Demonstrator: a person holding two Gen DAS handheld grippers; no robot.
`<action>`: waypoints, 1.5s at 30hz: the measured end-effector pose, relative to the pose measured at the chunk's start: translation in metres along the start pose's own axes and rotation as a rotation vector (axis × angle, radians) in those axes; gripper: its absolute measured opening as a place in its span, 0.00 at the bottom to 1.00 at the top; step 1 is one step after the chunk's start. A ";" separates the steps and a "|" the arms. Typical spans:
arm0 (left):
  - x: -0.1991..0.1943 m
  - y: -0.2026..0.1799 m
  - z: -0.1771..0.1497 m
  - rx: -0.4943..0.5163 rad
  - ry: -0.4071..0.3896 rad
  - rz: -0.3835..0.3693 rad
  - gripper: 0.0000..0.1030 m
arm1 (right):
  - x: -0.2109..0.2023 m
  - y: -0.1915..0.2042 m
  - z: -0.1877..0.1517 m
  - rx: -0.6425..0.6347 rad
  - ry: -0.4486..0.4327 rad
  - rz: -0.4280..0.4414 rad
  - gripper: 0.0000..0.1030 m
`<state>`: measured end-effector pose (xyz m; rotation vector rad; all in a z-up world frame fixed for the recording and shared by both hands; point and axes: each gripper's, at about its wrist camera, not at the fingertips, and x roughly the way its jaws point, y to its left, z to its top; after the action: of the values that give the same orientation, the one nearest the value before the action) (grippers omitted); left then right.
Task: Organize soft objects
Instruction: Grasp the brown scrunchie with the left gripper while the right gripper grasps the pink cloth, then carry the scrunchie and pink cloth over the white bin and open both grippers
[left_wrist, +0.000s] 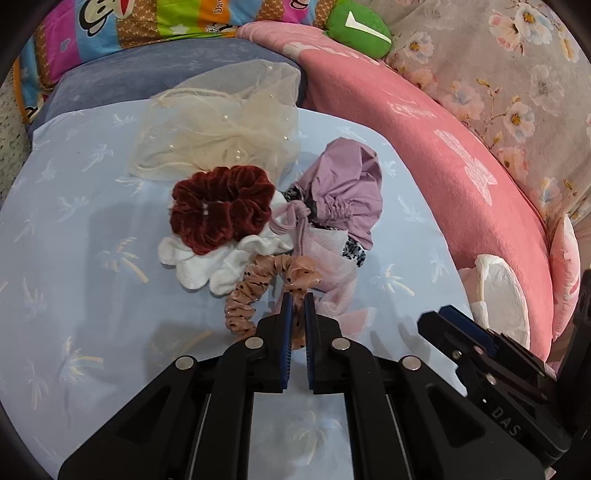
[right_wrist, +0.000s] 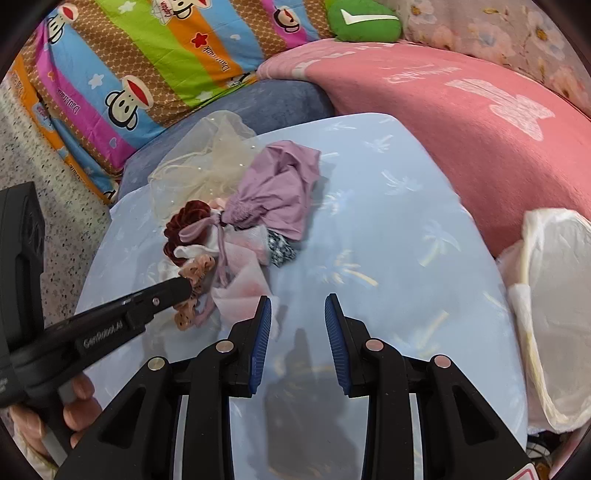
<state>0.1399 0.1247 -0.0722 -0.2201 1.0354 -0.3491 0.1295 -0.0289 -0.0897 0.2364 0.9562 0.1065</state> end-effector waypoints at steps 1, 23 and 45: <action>-0.002 0.002 0.001 -0.003 -0.003 0.000 0.06 | 0.004 0.004 0.003 -0.004 0.002 0.006 0.30; -0.014 0.005 0.007 -0.009 -0.027 0.010 0.06 | 0.043 0.024 0.004 -0.006 0.078 0.040 0.07; -0.036 -0.115 -0.002 0.179 -0.078 -0.106 0.06 | -0.105 -0.067 0.000 0.139 -0.205 -0.018 0.07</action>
<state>0.1012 0.0322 -0.0051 -0.1268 0.9122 -0.5224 0.0684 -0.1148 -0.0221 0.3595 0.7622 -0.0011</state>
